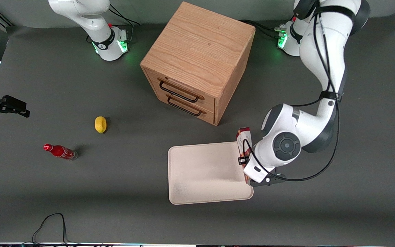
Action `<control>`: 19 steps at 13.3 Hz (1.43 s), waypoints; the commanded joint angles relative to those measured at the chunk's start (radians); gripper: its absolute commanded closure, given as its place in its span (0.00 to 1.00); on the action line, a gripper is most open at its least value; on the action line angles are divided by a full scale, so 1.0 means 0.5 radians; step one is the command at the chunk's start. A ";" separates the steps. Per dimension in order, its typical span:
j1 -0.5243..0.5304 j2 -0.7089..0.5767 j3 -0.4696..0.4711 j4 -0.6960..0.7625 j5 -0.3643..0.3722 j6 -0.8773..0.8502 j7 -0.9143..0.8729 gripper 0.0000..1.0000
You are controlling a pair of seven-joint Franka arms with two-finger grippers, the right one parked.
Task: Place red cookie box on tray
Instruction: 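Lower the box onto the tray corner and open the left gripper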
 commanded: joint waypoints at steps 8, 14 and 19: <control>-0.049 0.220 0.018 0.104 0.055 0.270 0.011 1.00; -0.053 0.220 0.021 0.086 0.064 0.283 -0.011 0.00; -0.053 0.220 0.021 0.086 0.070 0.283 -0.011 0.00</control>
